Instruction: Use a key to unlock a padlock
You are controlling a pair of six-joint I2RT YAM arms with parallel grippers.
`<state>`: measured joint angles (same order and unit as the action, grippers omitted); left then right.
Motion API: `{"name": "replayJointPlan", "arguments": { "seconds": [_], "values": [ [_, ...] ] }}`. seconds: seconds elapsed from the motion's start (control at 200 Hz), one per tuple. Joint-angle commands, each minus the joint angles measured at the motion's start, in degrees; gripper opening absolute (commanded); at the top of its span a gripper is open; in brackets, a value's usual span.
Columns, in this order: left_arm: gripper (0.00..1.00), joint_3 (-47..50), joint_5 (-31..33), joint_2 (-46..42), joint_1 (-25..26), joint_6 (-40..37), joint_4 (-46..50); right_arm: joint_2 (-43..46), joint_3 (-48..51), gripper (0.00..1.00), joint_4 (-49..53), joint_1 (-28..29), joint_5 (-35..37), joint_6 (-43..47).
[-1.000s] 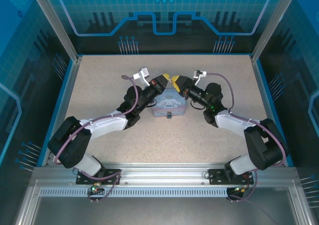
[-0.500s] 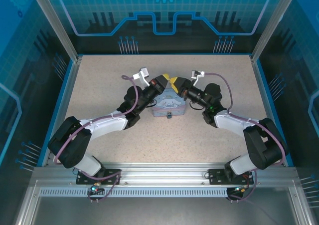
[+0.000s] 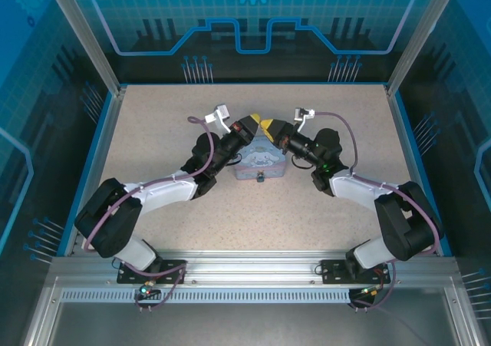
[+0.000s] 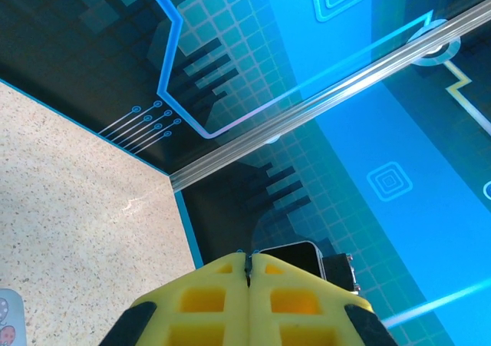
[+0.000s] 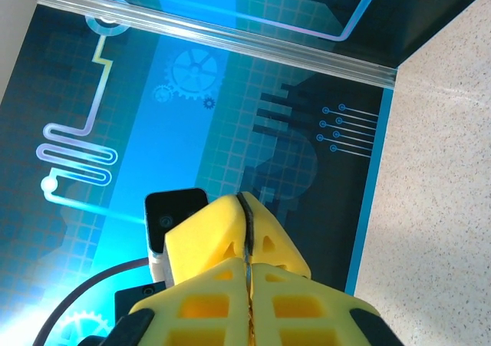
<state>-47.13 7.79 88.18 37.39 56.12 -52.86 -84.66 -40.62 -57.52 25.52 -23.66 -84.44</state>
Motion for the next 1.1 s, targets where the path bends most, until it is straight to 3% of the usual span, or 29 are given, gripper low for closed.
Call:
{"name": "replayJointPlan", "arguments": {
  "seconds": [0.0, 0.36, 1.076, 1.096],
  "values": [
    [0.0, 0.8, 0.5, 0.0, 0.7, 0.0, -2.3, -0.2, -0.8, 0.06, -0.9, 0.6, -0.9, 0.9],
    [0.0, 0.7, 0.7, -0.4, 0.7, -0.2, -2.3, -0.2, 0.7, 0.0, -0.6, 0.1, -1.1, 1.3],
    [0.0, -1.5, -1.1, -1.5, 1.3, 0.1, -1.9, 0.1, 2.8, 0.0, 5.2, -0.3, -2.1, 7.3],
    [0.05, -1.6, -1.0, -1.6, 1.4, 0.2, -1.7, 0.2, 3.0, 0.0, 4.7, -0.4, -2.2, 7.3]
  ]
}}
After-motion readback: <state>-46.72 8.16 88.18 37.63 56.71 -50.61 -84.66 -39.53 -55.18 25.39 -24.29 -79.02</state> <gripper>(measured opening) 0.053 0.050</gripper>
